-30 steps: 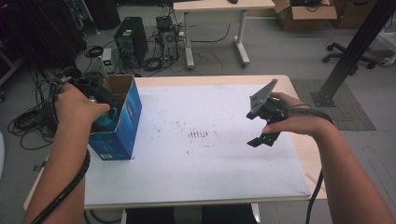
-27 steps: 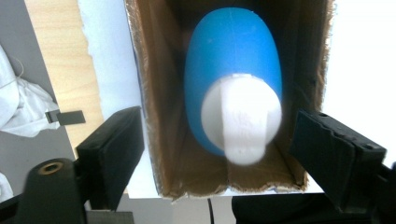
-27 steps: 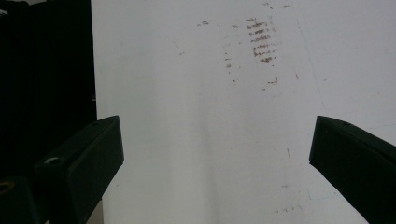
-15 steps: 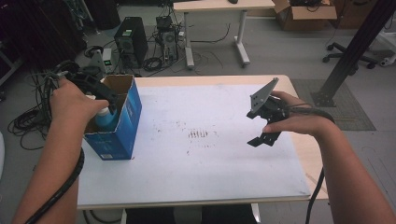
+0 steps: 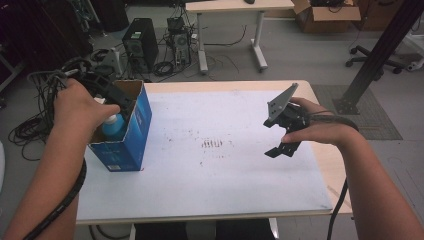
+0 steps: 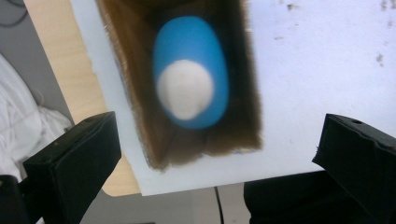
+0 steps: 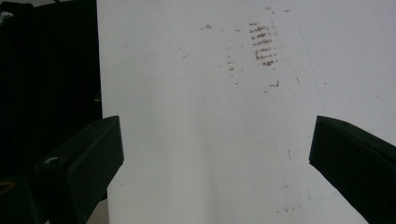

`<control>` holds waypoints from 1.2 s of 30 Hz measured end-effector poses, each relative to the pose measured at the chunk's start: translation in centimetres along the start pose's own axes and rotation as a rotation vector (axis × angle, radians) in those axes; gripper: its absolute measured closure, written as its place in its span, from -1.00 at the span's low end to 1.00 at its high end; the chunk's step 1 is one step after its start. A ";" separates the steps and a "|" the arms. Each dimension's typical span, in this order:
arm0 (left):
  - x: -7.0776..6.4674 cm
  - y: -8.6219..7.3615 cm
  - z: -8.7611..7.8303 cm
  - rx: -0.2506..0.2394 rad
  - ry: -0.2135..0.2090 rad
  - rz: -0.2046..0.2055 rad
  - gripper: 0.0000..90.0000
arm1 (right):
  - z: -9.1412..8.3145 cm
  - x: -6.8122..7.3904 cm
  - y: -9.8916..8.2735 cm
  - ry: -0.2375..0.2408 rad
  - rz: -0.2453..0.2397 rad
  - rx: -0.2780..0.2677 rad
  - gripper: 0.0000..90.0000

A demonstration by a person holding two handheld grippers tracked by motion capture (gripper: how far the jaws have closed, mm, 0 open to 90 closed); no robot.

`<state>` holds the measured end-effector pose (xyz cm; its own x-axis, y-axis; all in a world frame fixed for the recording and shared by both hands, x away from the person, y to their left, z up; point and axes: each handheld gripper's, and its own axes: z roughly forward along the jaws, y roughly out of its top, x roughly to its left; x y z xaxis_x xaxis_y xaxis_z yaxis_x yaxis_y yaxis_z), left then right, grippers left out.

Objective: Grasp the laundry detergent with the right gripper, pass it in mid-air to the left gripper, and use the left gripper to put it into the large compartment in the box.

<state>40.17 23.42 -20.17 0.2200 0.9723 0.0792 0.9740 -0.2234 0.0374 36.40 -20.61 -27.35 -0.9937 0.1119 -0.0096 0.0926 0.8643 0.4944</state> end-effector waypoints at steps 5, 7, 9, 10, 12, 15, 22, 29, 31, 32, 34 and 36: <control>-2.3 0.0 -2.0 -0.021 0.000 0.127 -1.00 | -0.2 0.0 0.0 -0.001 0.003 0.003 -0.94; -3.7 0.2 -2.6 0.023 0.035 0.209 -1.00 | -0.2 0.1 0.1 -0.001 0.003 0.003 -0.94; -4.0 0.2 -2.7 0.025 0.038 0.217 -1.00 | -0.3 0.2 0.1 -0.004 -0.009 0.000 -0.93; -4.4 0.2 -2.9 0.024 0.040 0.242 -1.00 | -0.4 0.2 0.2 -0.006 -0.013 -0.006 -0.93; -5.2 0.2 -3.3 0.012 0.016 0.307 -1.00 | -0.8 0.3 0.3 -0.012 -0.014 -0.028 -0.94; -6.2 0.0 -3.7 -0.014 -0.013 0.382 -1.00 | -1.0 0.4 0.4 -0.013 -0.017 -0.027 -0.95; -9.2 -0.8 -4.7 -0.049 -0.001 0.586 -1.00 | -0.7 0.5 0.3 -0.001 -0.021 -0.001 -0.94; -11.8 -1.5 -4.3 -0.021 0.013 0.769 -1.00 | -0.2 0.6 0.2 0.024 -0.020 0.012 -0.94; -12.2 -1.6 -4.2 -0.014 0.019 0.814 -1.00 | -0.1 0.5 0.2 0.028 -0.021 0.017 -0.94; -12.2 -1.6 -4.2 -0.014 0.019 0.814 -1.00 | -0.1 0.5 0.2 0.028 -0.021 0.017 -0.94; -12.5 -1.5 -4.1 -0.006 0.011 0.843 -1.00 | 0.0 0.5 0.3 0.029 -0.022 0.030 -0.94; -12.9 -1.6 -3.8 0.002 0.017 0.905 -1.00 | 0.1 0.4 0.4 0.034 -0.022 0.034 -0.94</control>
<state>35.62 10.98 -17.42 0.9010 0.4238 0.0925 0.4291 -0.9020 -0.0479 36.00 -20.15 -27.20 -0.9970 0.0765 0.0093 0.0720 0.8826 0.4646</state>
